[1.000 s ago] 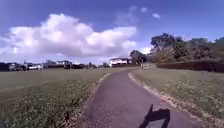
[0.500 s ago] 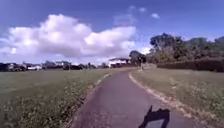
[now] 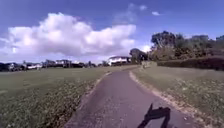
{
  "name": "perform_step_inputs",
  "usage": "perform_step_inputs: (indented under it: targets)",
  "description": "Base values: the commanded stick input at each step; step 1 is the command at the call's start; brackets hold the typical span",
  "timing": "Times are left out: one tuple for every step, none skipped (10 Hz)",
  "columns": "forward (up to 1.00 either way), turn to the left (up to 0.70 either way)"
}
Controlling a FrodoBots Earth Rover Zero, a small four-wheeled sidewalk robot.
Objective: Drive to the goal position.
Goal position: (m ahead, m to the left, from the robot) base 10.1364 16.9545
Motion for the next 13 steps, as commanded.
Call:
perform_step_inputs:
  targets:
    - [0.70, 0.00]
    - [0.70, 0.00]
    - [0.70, -0.04]
    - [0.70, -0.10]
    - [0.70, -0.14]
    - [0.70, -0.14]
    - [0.70, -0.14]
    - [0.70, -0.14]
    - [0.70, -0.14]
    - [0.70, -0.14]
    - [0.70, -0.14]
    - [0.70, -0.14]
    - [0.70, -0.14]
